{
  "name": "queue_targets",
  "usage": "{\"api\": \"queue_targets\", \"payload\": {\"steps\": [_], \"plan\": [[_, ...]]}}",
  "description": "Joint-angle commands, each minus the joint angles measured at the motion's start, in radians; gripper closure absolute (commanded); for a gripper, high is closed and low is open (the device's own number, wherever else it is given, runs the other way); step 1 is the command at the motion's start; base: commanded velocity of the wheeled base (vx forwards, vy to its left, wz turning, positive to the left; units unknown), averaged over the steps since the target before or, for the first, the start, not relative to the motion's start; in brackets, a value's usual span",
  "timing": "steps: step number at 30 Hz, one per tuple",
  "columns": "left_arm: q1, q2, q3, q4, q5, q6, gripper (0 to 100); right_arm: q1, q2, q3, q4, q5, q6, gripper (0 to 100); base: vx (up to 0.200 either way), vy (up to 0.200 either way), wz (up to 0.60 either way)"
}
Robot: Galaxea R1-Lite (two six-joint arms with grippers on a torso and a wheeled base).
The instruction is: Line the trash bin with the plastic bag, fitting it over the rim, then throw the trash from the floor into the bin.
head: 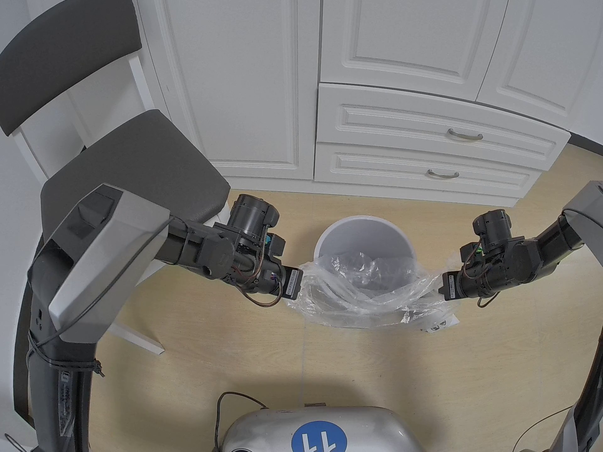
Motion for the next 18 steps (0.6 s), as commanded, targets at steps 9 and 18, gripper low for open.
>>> {"api": "queue_targets", "payload": {"steps": [9,18], "plan": [[-0.011,0.207,-0.308,-0.007,0.089,-0.286,100,-0.001,0.188,-0.073,-0.284,-0.008,0.219,100,0.000,0.000,0.00],[0.004,0.221,-0.340,0.007,0.115,-0.313,100,-0.029,0.203,-0.072,-0.305,-0.009,0.214,100,0.000,0.000,0.00]]}}
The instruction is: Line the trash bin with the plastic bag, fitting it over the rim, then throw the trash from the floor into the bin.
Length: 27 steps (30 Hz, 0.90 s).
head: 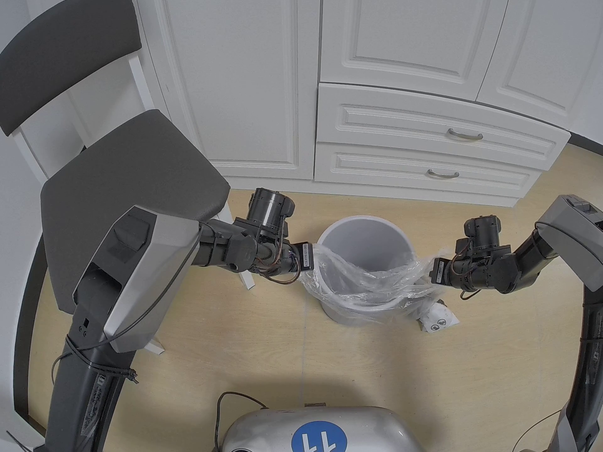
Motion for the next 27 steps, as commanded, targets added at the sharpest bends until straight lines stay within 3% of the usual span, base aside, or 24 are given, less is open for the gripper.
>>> {"api": "queue_targets", "payload": {"steps": [1,4,7,9,20,21,25,27], "plan": [[0.008,0.014,0.014,0.009,-0.003,0.008,100,-0.009,0.025,0.000,-0.001,0.000,-0.005,100,0.000,0.000,0.00],[0.014,-0.014,0.068,0.026,-0.016,0.054,100,-0.009,0.022,0.009,-0.001,0.000,-0.008,100,0.000,0.000,0.00],[0.037,-0.049,0.153,0.025,-0.046,0.186,100,0.001,0.022,0.017,-0.001,-0.001,-0.013,100,0.000,0.000,0.00],[0.043,-0.069,0.173,0.020,-0.063,0.207,100,0.004,0.019,0.020,-0.001,-0.001,-0.014,100,0.000,0.000,0.00],[0.049,-0.112,0.213,-0.012,-0.115,0.209,100,0.009,-0.006,0.063,-0.009,-0.023,-0.062,100,0.000,0.000,0.00],[0.048,-0.116,0.222,-0.017,-0.115,0.209,100,0.009,-0.004,0.067,-0.015,-0.023,-0.074,0,0.000,0.000,0.00],[0.045,-0.123,0.233,-0.026,-0.115,0.209,100,0.007,-0.017,0.081,-0.024,-0.023,-0.097,0,0.000,0.000,0.00],[0.029,-0.163,0.267,-0.041,-0.114,0.207,100,0.000,-0.120,0.166,-0.050,-0.012,-0.145,0,0.000,0.000,0.00]]}}
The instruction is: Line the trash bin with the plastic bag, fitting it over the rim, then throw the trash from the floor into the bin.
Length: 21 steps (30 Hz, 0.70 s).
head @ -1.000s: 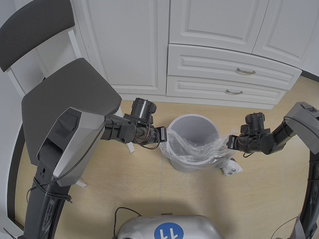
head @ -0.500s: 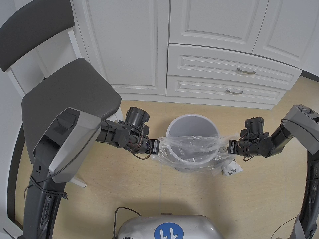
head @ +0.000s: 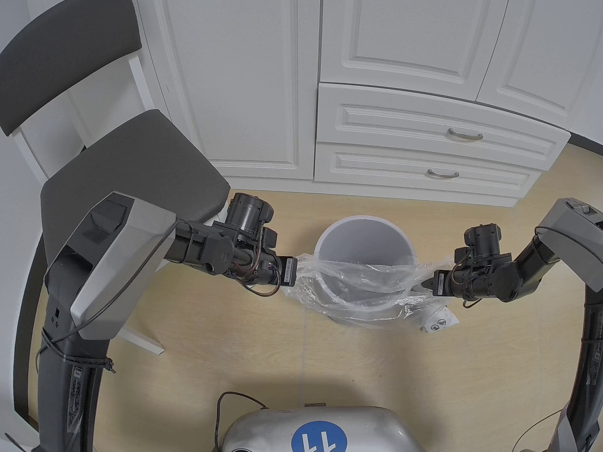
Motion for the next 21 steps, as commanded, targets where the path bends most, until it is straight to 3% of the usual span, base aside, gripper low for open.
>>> {"api": "queue_targets", "payload": {"steps": [1,4,5,9,11,12,13,15,21], "plan": [[-0.018,-0.051,0.040,-0.015,0.001,-0.002,100,-0.009,-0.118,0.095,-0.024,0.011,-0.052,0,0.000,0.000,0.00],[-0.033,-0.070,0.068,-0.044,0.006,-0.004,100,-0.042,-0.219,0.189,-0.046,0.060,-0.175,0,0.000,0.000,0.00],[-0.036,-0.060,0.074,-0.073,0.007,-0.004,100,-0.100,-0.253,0.238,-0.090,0.204,-0.222,0,0.000,0.000,0.00],[-0.031,-0.053,0.071,-0.084,0.007,-0.005,100,-0.126,-0.253,0.250,-0.110,0.267,-0.222,0,0.000,0.000,0.00],[-0.028,-0.028,0.060,-0.098,0.007,-0.016,100,-0.169,-0.251,0.272,-0.153,0.379,-0.224,0,0.000,0.000,0.00],[-0.028,-0.028,0.060,-0.098,0.007,-0.016,100,-0.169,-0.251,0.272,-0.153,0.379,-0.224,0,0.000,0.000,0.00],[-0.027,-0.019,0.057,-0.111,0.009,-0.024,100,-0.193,-0.253,0.293,-0.187,0.452,-0.225,0,0.000,0.000,0.00],[-0.024,-0.005,0.054,-0.133,0.009,-0.027,100,-0.216,-0.248,0.313,-0.231,0.518,-0.231,0,0.000,0.000,0.00],[0.001,0.041,0.030,-0.167,0.009,-0.028,100,-0.221,-0.250,0.344,-0.354,0.531,-0.221,0,0.000,0.000,0.00]]}}
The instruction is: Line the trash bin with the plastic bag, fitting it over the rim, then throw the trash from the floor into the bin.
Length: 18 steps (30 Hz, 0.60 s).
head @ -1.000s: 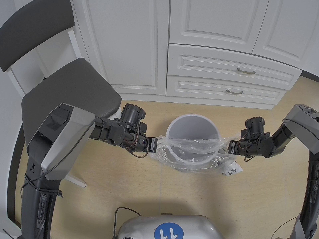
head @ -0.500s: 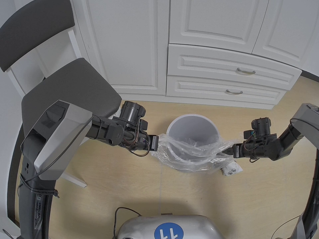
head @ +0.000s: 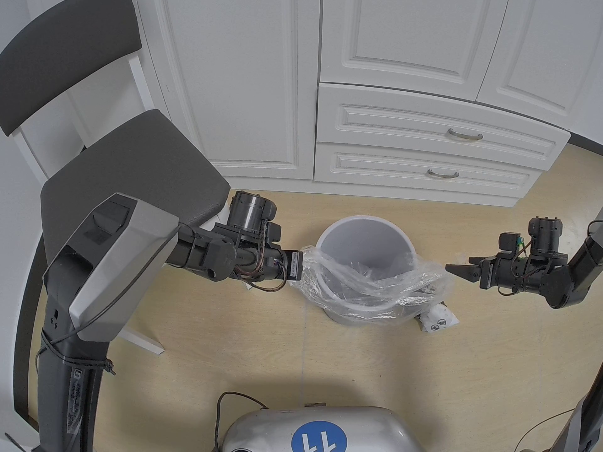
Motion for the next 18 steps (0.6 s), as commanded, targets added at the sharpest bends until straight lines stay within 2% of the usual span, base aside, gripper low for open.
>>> {"api": "queue_targets", "payload": {"steps": [1,3,7,9,13,16,18], "plan": [[0.021,0.060,-0.028,-0.012,0.000,-0.004,100,-0.013,-0.017,0.036,-0.053,-0.004,0.007,0,0.000,0.000,0.00],[0.026,0.072,-0.039,-0.009,0.000,-0.003,100,0.002,-0.031,0.033,-0.063,-0.042,0.011,0,0.000,0.000,0.00],[0.026,0.074,-0.042,-0.003,0.002,-0.003,100,0.114,-0.083,0.018,-0.064,-0.245,0.102,0,0.000,0.000,0.00],[0.026,0.074,-0.042,-0.003,0.002,-0.003,100,0.204,-0.112,0.010,-0.058,-0.358,0.171,0,0.000,0.000,0.00],[0.026,0.072,-0.040,-0.006,0.002,-0.003,100,0.335,-0.146,0.020,-0.064,-0.515,0.185,0,0.000,0.000,0.00],[0.026,0.063,-0.034,-0.006,0.002,-0.003,100,0.411,-0.181,0.044,-0.066,-0.582,0.185,0,0.000,0.000,0.00],[0.026,0.060,-0.028,-0.006,0.002,-0.001,100,0.457,-0.209,0.075,-0.067,-0.602,0.180,0,0.000,0.000,0.00]]}}
